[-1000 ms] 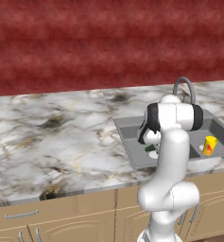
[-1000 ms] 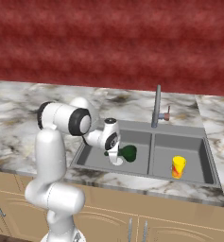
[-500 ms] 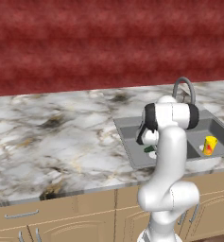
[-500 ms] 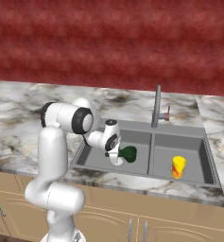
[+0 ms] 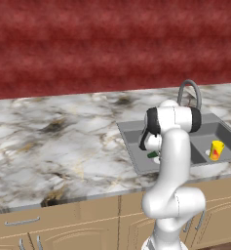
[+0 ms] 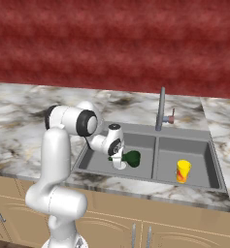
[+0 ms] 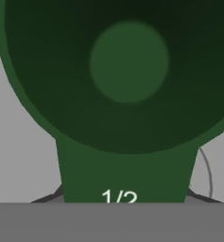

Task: Move any existing items from the left basin to the right basin for drying. Then move the measuring cup from the counter to the left basin of the sink for washing.

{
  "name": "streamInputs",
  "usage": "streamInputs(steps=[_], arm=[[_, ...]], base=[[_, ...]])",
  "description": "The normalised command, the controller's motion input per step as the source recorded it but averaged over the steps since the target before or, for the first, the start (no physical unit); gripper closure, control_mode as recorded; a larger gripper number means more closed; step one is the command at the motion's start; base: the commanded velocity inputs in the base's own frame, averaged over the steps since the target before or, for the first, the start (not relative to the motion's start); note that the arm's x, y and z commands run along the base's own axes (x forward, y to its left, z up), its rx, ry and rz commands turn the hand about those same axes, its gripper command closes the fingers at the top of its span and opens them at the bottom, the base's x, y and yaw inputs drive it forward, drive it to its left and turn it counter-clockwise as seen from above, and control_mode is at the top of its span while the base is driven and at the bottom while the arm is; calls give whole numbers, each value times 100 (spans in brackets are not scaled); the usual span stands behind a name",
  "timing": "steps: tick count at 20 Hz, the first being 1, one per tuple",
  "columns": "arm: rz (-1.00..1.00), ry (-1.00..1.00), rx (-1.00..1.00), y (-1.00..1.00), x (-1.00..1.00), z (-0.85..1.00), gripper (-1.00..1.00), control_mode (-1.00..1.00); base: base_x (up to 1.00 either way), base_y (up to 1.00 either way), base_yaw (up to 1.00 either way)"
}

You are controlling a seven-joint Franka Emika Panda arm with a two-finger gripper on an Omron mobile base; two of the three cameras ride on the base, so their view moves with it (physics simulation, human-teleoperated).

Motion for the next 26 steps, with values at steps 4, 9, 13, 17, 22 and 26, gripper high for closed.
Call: streamInputs(steps=[4, 9, 13, 17, 22, 26], arm=[[0, 0, 0, 0, 8, -16, 100, -100], [0, 0, 1, 0, 11, -17, 100, -100], [0, 0, 1, 0, 6, -19, -100, -100], [0, -5, 2, 0, 0, -3, -100, -100], [0, -7, 2, -4, -3, 0, -100, -100], [0, -2, 2, -1, 0, 0, -100, -100]], base=[[0, 0, 0], [0, 0, 0], [0, 0, 0], [0, 0, 0], [0, 0, 0], [0, 0, 0]])
